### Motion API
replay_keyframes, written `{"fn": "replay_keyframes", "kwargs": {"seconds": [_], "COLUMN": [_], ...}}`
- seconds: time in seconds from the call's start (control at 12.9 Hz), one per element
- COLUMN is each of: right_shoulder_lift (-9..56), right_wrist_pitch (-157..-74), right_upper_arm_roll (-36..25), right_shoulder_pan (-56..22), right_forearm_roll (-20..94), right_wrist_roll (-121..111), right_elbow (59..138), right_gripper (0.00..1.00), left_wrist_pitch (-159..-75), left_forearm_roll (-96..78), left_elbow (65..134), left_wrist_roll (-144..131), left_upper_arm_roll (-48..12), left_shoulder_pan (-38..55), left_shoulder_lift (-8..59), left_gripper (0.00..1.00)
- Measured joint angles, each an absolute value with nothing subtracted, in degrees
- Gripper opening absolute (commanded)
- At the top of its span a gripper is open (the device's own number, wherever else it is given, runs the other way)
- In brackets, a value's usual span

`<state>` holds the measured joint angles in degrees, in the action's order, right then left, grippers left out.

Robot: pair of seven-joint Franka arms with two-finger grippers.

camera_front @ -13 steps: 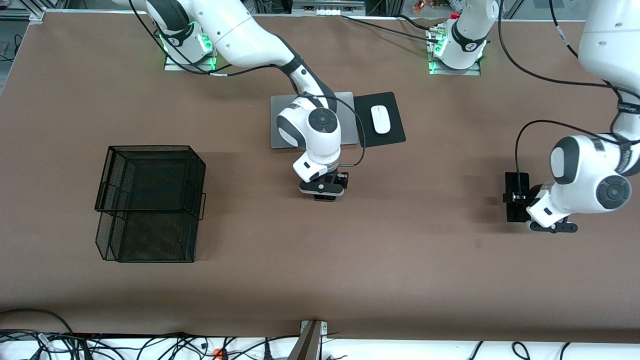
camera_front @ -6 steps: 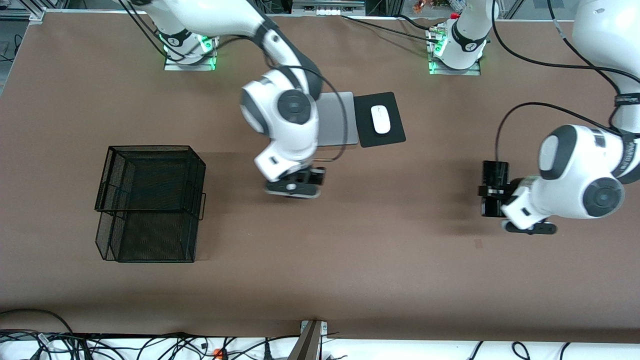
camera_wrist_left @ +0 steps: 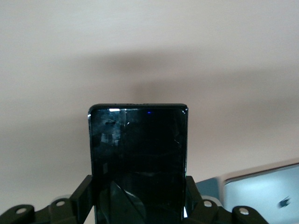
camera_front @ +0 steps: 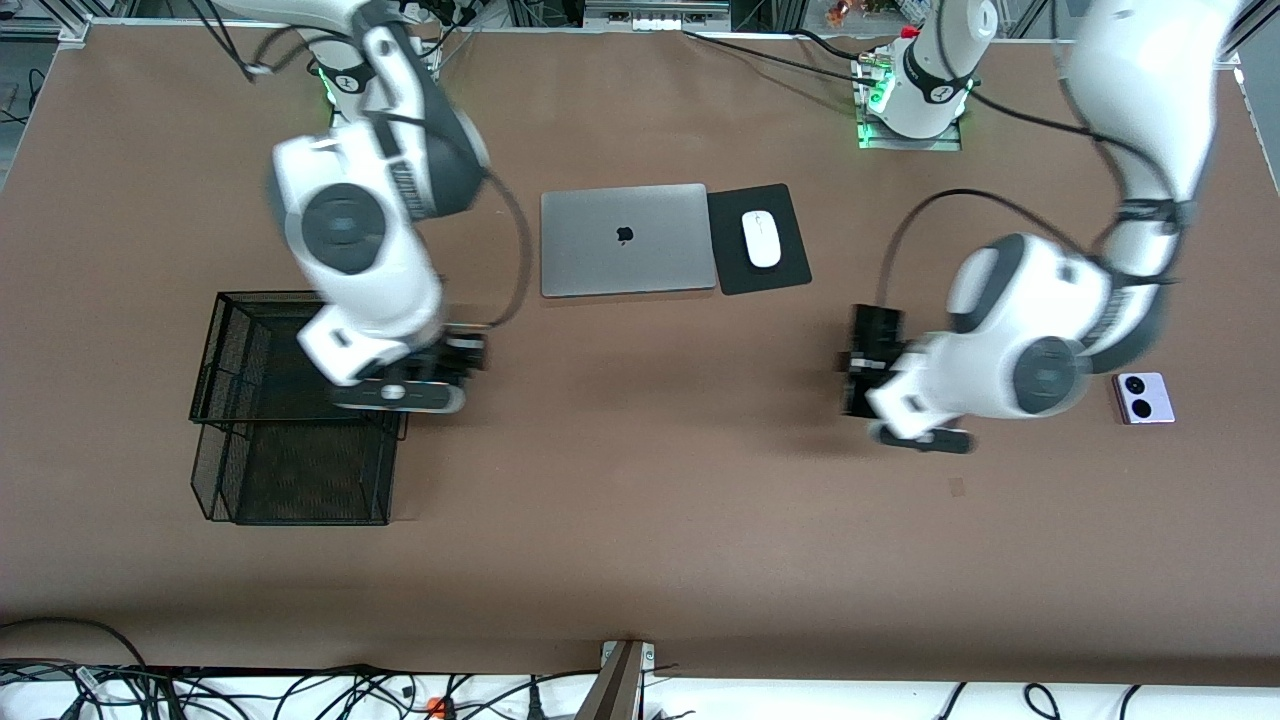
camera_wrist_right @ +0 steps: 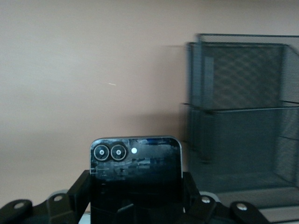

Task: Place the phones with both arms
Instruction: 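Drop the phone in the basket while the left gripper moves the tall phone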

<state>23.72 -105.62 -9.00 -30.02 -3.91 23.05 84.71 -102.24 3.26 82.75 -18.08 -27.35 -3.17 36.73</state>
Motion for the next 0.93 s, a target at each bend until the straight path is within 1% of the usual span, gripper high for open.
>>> {"fn": "replay_keyframes", "kwargs": {"seconds": [0.23, 0.39, 0.46, 0.62, 0.77, 0.93], "right_shoulder_lift": [16.8, 13.5, 12.3, 11.5, 12.1, 14.3], "right_wrist_pitch": [-108.3, -112.5, -115.5, -120.9, -123.9, -125.5], "right_upper_arm_roll": [-17.0, -22.5, -25.1, -28.9, -30.5, -30.7], "right_shoulder_pan": [-29.9, -29.7, -29.6, -29.5, -29.1, -27.7], "right_forearm_roll": [-1.6, -0.2, -0.1, 0.1, 1.6, 4.8], "right_wrist_roll": [11.5, 3.4, -0.4, -5.8, -8.7, -12.5], "right_elbow": [95.0, 102.3, 106.0, 111.1, 113.4, 114.0], "right_gripper": [0.00, 0.00, 0.00, 0.00, 0.00, 0.00], "left_wrist_pitch": [-112.0, -118.7, -120.4, -123.6, -127.4, -129.6], "left_forearm_roll": [3.3, 3.3, 3.3, 3.3, 3.6, 3.8], "left_elbow": [79.5, 78.8, 78.5, 78.3, 78.2, 78.1], "left_wrist_roll": [-28.5, -34.7, -37.3, -41.3, -45.1, -48.8], "left_upper_arm_roll": [-27.2, -27.0, -26.9, -26.8, -25.9, -21.6], "left_shoulder_pan": [5.6, 10.0, 11.6, 13.8, 16.9, 22.7], "left_shoulder_lift": [43.1, 46.4, 47.6, 49.3, 51.3, 53.0], "left_gripper": [0.20, 0.20, 0.20, 0.20, 0.20, 0.20]}}
